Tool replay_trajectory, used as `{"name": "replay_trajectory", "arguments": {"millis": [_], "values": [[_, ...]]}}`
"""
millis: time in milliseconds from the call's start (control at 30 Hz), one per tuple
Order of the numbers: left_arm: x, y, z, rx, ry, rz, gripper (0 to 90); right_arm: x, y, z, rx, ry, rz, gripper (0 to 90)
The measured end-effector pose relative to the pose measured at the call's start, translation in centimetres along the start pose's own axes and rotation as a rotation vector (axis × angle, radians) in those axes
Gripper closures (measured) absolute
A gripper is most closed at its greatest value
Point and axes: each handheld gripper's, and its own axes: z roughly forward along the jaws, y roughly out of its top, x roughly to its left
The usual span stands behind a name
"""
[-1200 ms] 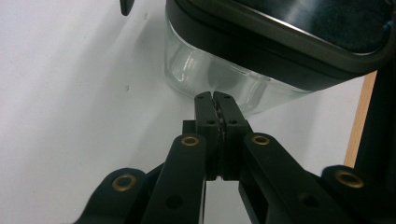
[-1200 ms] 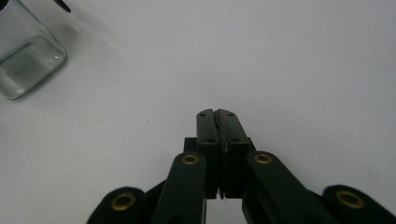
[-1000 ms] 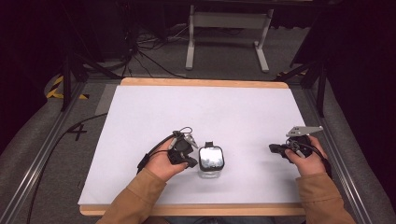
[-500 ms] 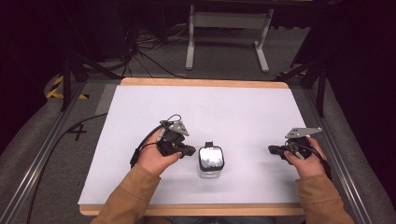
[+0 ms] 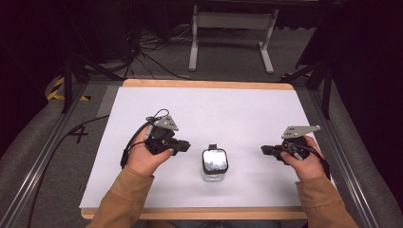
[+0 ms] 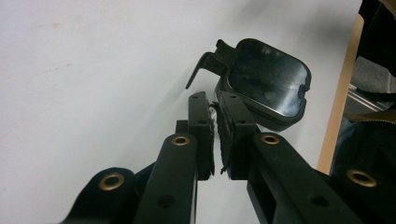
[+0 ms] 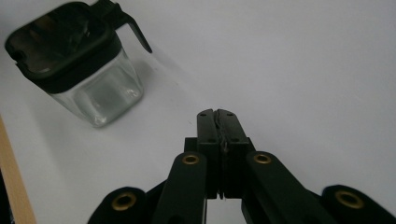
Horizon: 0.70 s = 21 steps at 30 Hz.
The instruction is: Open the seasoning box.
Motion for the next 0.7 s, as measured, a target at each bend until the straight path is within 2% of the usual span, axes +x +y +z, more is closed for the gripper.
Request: {"name": "replay_trajectory", "arguments": {"millis": [67,200,233,333,367,500,567,700], "values": [[0.1,-0.1,-0.3,0.002,0.006,0.003,83.9,0.2,0.3,0.1,-0.001,0.004,-0.005,89.7],[0.1,-0.3,-0.7,-0.005,0.014,0.001,83.6,1.0,2.4,0.9,-0.003,0.037,-0.053,89.7],[0.2,-0.3,-0.8,-0.006,0.011,-0.011,83.4,1.2,2.9,1.1,-0.004,0.047,-0.060,89.7],[0.3,-0.5,-1.2,-0.012,0.021,-0.012,83.0,1.9,4.4,1.8,-0.010,0.085,-0.083,89.8],[0.3,-0.5,-1.2,-0.012,0.021,-0.012,83.0,1.9,4.4,1.8,-0.010,0.085,-0.083,89.8],[0.3,-0.9,-1.6,-0.009,0.026,-0.021,82.8,3.2,6.4,3.4,-0.011,0.130,-0.129,89.8],[0.4,-1.0,-1.8,-0.008,0.032,-0.017,82.7,3.7,7.2,4.2,-0.007,0.149,-0.143,89.8],[0.4,-1.4,-1.9,-0.011,0.033,-0.036,82.6,4.2,8.2,5.6,-0.008,0.173,-0.157,89.9]]}}
